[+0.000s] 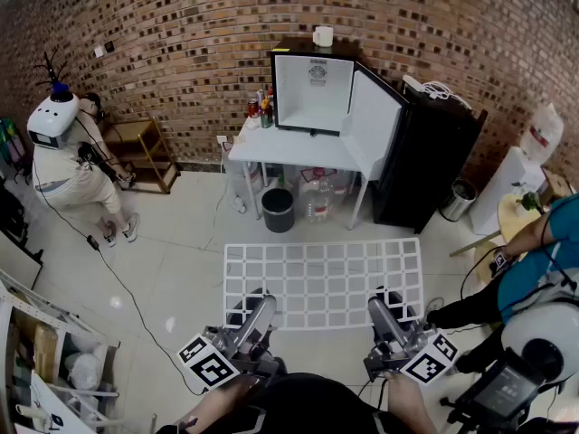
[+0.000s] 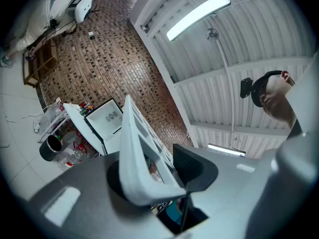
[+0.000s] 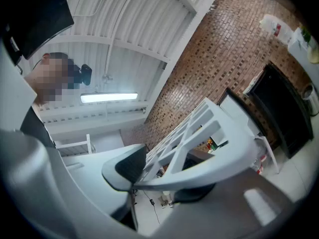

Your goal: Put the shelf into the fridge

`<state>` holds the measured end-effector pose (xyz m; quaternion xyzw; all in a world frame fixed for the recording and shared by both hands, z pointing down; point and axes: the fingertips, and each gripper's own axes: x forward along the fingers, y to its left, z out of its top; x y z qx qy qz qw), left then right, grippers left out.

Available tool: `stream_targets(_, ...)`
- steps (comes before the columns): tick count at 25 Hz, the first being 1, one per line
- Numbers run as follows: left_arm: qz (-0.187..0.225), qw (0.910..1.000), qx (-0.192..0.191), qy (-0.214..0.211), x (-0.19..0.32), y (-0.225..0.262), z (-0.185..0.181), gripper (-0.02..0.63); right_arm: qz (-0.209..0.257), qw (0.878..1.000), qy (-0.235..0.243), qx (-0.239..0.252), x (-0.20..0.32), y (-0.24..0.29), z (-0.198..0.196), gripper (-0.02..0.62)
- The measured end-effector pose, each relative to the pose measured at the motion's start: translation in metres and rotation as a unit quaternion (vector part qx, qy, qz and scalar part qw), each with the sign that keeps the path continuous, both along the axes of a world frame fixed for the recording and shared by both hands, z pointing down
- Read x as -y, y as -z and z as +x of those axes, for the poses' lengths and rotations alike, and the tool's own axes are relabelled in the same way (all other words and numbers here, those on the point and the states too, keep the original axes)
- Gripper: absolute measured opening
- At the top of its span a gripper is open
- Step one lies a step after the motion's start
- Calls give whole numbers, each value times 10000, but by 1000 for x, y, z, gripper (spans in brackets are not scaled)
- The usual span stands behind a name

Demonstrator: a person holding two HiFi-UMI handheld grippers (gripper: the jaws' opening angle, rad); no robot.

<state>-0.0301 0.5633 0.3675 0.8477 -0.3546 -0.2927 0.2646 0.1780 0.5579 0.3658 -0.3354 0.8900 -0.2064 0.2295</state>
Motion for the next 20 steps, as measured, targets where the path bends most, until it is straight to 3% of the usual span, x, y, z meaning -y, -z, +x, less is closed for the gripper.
stream_targets(20, 27, 10000, -25, 35, 3, 2, -8, 126, 19, 10000, 42, 24, 6, 2, -8, 172)
